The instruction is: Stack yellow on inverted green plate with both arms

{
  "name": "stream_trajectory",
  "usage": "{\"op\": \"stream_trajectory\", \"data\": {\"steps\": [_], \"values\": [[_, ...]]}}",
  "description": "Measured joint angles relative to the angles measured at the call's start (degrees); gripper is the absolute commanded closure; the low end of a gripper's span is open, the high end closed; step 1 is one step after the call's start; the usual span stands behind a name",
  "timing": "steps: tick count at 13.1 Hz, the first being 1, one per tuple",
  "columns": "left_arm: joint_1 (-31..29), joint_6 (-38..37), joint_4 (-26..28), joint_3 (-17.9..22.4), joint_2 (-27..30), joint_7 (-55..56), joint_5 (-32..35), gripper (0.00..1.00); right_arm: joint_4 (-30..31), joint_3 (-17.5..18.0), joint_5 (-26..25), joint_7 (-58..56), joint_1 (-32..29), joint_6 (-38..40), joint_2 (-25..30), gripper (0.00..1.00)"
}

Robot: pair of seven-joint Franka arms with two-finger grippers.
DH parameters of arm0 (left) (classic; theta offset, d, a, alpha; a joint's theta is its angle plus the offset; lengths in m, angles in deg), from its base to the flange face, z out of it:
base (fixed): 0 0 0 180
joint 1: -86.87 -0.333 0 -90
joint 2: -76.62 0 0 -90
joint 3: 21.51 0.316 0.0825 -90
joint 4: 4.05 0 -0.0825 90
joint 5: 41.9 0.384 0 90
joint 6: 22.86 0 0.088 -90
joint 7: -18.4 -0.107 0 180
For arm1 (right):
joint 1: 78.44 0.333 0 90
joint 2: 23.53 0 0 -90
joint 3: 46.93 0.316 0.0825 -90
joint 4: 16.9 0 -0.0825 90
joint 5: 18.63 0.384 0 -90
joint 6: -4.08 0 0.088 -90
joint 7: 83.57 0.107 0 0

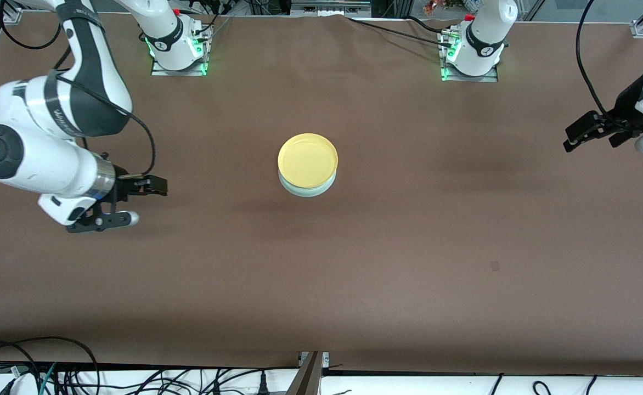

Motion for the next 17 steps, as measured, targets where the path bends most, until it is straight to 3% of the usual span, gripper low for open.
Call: {"op": "stream_trajectory", "data": {"steps": [3, 10, 17], "values": [[-0.1, -0.6, -4.0, 0.0, -2.7, 0.0, 0.0, 0.00, -3.8, -1.1, -0.6, -0.2, -1.6, 6.4, 3.6, 0.00], [-0.1, -2.3, -5.0, -0.2, -3.6, 0.0, 0.0, 0.00, -1.7, -1.3, -2.1, -0.5, -5.9, 15.7, 15.9, 0.00], [-0.1, -3.2, -5.0, -0.5, -3.9, 0.0, 0.0, 0.00, -0.3, -1.2, -2.4, -1.1, -6.6, 17.4, 16.2, 0.00]]}}
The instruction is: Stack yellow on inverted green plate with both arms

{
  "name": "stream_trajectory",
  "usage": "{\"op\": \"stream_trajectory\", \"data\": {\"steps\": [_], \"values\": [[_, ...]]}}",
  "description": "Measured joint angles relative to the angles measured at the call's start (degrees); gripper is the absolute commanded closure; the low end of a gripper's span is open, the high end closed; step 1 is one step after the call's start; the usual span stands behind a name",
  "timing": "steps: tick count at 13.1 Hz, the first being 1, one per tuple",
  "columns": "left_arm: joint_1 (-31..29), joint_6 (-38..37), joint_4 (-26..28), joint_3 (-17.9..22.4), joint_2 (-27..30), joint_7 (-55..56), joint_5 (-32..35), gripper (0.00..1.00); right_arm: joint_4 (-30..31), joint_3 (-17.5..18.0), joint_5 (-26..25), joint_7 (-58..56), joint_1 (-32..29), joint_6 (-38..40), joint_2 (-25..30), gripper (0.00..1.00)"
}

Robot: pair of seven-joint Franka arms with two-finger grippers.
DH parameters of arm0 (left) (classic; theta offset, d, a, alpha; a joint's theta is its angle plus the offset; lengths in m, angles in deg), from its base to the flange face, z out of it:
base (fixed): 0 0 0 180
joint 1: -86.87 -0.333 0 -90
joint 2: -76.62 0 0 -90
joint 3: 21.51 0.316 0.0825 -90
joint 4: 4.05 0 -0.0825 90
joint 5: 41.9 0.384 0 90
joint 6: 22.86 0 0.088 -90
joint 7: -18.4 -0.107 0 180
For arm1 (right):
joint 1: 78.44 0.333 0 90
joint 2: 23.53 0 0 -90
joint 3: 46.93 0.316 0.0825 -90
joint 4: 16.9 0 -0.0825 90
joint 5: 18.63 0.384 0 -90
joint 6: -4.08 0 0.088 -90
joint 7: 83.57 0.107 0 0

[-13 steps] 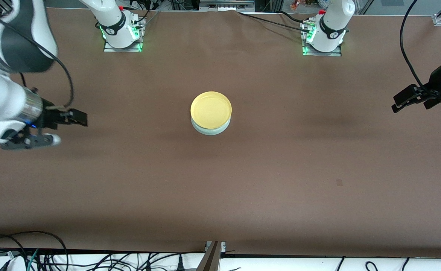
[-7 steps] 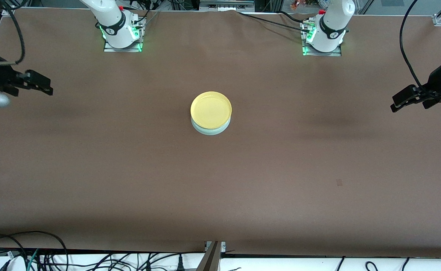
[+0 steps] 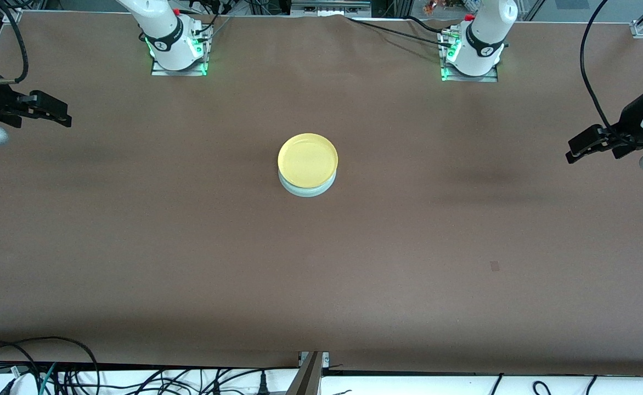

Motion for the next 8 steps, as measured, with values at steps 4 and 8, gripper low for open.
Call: {"op": "stream_trajectory", "data": {"steps": [4, 8], "values": [[0.0, -0.3, 0.7, 0.0, 0.0, 0.0, 0.0, 0.00, -0.1, 0.0, -0.9, 0.0, -0.1, 0.0, -0.2, 0.00], [0.0, -0.3, 1.1, 0.0, 0.1, 0.0, 0.0, 0.00, -0.2, 0.0, -1.1, 0.0, -0.1, 0.0, -0.2, 0.00]]}}
